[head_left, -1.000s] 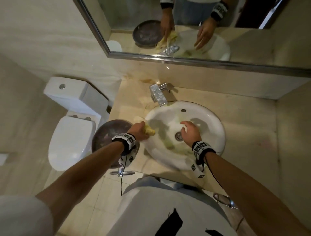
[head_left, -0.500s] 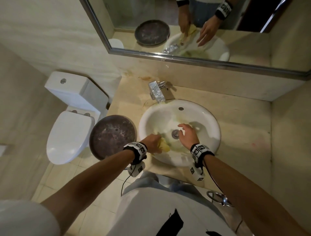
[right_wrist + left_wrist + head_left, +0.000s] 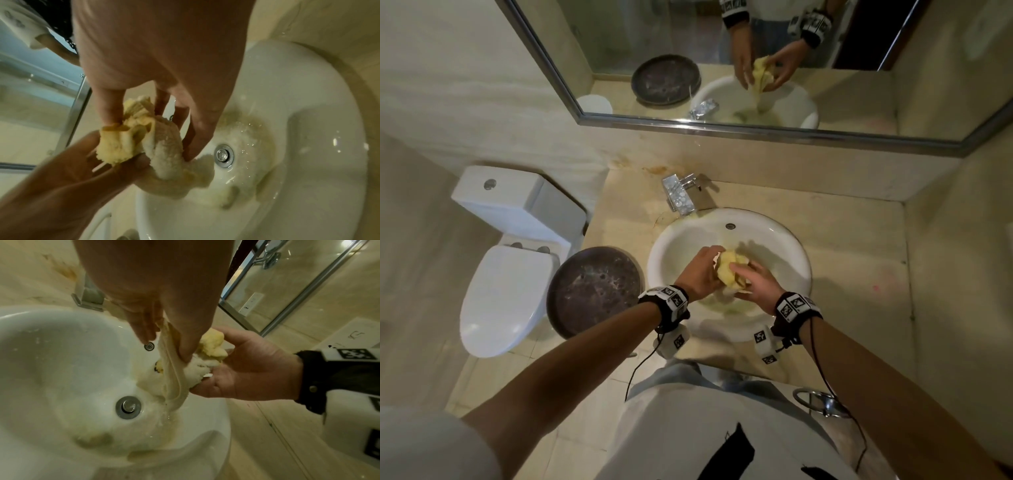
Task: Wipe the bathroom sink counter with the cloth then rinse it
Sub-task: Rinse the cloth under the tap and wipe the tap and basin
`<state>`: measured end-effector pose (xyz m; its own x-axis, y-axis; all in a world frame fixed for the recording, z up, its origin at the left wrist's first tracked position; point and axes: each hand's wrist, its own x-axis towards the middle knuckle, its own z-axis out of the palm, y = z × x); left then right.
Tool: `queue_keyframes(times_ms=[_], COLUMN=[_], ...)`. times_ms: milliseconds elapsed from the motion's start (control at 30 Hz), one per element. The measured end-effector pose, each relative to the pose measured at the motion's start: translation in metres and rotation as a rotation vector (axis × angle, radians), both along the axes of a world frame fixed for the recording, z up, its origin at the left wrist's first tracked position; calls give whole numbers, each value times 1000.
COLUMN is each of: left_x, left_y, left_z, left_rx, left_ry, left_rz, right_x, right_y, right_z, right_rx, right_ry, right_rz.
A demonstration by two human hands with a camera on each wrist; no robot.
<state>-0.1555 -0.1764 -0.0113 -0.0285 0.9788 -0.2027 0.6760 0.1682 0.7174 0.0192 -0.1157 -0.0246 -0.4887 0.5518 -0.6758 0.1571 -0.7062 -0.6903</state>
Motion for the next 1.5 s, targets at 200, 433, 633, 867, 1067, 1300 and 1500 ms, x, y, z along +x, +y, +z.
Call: queue_keyframes(times_ms=[200,433,633,867,1067,1300,1500], left_x=[-7,-20,-30,-27,-51,-103,-105], left_y=[9,21,44,59,69,111,151], left_z=[-10,0,13,36,54,63,49], left_rx=[-387,-179,-6,84,-140,-57,-123], left_ry=[-133,-72,66,-179,77,635,977], left_rz=[133,34,-39,-16,-439,-278,-468], right_x=[-1,-6,-4,-4,-20,-57,-90], right_y=[12,26,38,43,44,41,44], right_z=[17,32,33,45,24,10,6], right_rx=[-104,26,54,-78,-129,8,6], right_ry=[119,20,-13,98,31,-85,-221], right_rz=[-75,-175,-211,-152,-254,-132,-178])
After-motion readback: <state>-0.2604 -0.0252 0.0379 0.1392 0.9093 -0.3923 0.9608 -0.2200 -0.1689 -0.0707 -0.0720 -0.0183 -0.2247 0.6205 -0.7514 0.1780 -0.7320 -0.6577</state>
